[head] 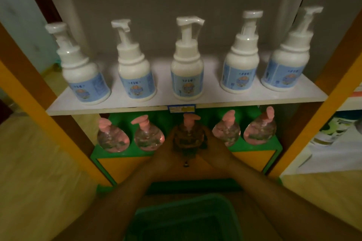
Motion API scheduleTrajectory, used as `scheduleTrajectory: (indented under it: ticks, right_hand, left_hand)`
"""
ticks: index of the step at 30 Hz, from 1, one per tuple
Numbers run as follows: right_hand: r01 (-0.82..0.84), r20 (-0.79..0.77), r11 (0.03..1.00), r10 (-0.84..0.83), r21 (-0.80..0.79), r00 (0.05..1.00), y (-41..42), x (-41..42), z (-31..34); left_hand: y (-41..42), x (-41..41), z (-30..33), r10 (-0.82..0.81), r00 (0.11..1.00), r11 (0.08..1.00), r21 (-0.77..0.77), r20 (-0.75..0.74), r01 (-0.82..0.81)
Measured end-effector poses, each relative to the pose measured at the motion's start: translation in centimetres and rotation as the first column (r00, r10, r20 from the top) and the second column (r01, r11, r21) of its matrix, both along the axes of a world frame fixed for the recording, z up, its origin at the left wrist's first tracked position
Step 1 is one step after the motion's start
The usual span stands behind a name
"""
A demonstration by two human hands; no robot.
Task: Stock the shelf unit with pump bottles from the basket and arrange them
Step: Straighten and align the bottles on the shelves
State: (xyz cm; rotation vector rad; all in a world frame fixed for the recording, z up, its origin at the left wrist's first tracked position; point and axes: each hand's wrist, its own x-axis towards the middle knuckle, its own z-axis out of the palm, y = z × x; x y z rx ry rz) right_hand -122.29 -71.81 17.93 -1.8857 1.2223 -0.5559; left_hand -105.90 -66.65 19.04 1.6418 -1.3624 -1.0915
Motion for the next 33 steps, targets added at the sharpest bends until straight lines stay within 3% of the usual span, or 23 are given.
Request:
scheduleTrajectory:
  ticks: [6, 10, 15, 18, 24, 33]
  right_hand:
    - [-0.038, 0.084, 0.998, 0.034, 0.043, 0.996, 0.5, 0.3, 0.8]
    - [-0.026, 0.084, 0.998, 0.022, 0.053, 0.996, 0.7, 0.0, 1.0]
    - [-0.016, 0.104, 0.997, 0.009, 0.075, 0.995, 1.1, 0.0, 1.9]
    - [-0.004, 0.165, 0.996, -0.011, 0.094, 0.986, 1.1, -0.1, 3.1]
    - [0.000, 0.148, 0.993, -0.018, 0.120, 0.989, 2.0, -2.0, 6.7]
    - [-0.010, 0.083, 0.999, 0.007, 0.036, 0.997, 3.7, -5.4, 15.3]
  left_hand:
    - [0.2, 1.0, -0.2, -0.003, 0.996, 1.000, 0.010, -0.090, 0.004]
    - [0.3, 1.1, 0.6, -0.138, 0.988, 0.990, 0.047, 0.076, 0.134]
    - [-0.7, 2.1, -1.3, -0.135, 0.990, 0.990, 0.046, 0.042, 0.133]
    - [0.7, 0.8, 2.4, -0.094, 0.995, 0.995, -0.018, 0.025, 0.094]
    - [2.1, 1.1, 5.9, -0.045, 0.967, 0.986, -0.146, 0.251, 0.083]
    - [4.8, 0.6, 15.2, -0.155, 0.983, 0.981, -0.103, 0.099, 0.165]
